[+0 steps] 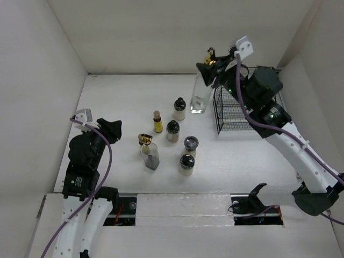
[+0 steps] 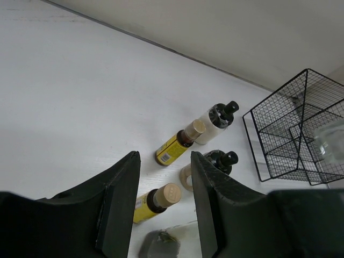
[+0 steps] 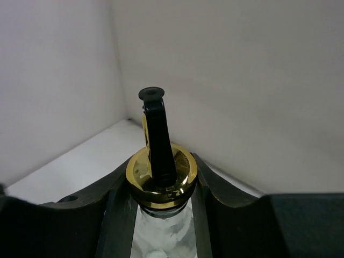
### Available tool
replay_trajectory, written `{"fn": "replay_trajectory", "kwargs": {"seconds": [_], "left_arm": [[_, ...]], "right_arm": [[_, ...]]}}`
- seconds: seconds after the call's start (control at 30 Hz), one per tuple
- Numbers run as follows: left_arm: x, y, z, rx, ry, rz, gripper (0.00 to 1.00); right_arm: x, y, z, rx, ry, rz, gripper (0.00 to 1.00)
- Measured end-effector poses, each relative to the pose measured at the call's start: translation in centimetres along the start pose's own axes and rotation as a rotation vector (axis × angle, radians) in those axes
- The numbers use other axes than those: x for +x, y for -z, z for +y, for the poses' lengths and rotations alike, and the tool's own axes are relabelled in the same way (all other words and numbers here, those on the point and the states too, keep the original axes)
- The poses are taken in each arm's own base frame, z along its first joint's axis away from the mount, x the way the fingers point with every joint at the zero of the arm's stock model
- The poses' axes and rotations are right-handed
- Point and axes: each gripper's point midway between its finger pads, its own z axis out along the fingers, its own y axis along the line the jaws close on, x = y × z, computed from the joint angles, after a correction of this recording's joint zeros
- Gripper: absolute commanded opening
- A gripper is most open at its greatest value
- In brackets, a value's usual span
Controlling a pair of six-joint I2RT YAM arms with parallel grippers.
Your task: Organize the condiment bottles
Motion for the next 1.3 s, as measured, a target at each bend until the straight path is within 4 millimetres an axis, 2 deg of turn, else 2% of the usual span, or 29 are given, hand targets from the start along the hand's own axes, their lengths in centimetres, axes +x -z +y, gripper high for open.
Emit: {"fn": "replay_trajectory", "kwargs": {"seconds": [0.03,0.07,0.13,0.27,0.4,0.6,0.8,0.93,1.07,1.3], "left_arm": [[0.0,0.0,0.0,0.001,0.000,-0.002,0.39],[-0.1,0.1,0.0,0.001,0.000,-0.003,0.39],[-0.1,0.1,-0.1,0.004,0.000,-0.005,0.39],[-0.1,0.2,-0.1,0.006,0.000,-0.007,0.39],[-0.1,0.2,-0.1,0.006,0.000,-0.006,0.39],[-0.1,0.2,-0.1,0.007,0.000,-0.007,0.39],[-0.1,0.2,-0.1,0.007,0.000,-0.007,0.39],[-0.1,0.2,-0.1,0.006,0.000,-0.006,0.39],[-0.1,0.1,-0.1,0.006,0.000,-0.006,0.39],[-0.1,0.0,-0.1,0.006,0.000,-0.002,0.39]], "right_arm": [[-0.3,0.0,-1.1,0.032,0.011,0.003,0.00],[-1.3,-0.1,-3.8,0.102,0.035,-0.011,0.00],[-2.0,-0.1,-7.4,0.198,0.070,-0.010,0.00],[-2.0,-0.8,-14.5,0.389,0.135,0.022,0.00],[-0.1,-1.4,-19.9,0.536,0.159,0.085,0.00],[3.7,-3.0,-25.8,0.668,0.157,0.164,0.00],[7.0,-3.2,-30.0,0.794,0.126,0.208,0.00],[8.1,-2.5,-31.5,0.872,0.097,0.206,0.00],[9.4,-1.6,-32.2,0.949,0.047,0.170,0.00],[17.2,1.4,-31.9,1.066,-0.047,0.246,0.00]]}}
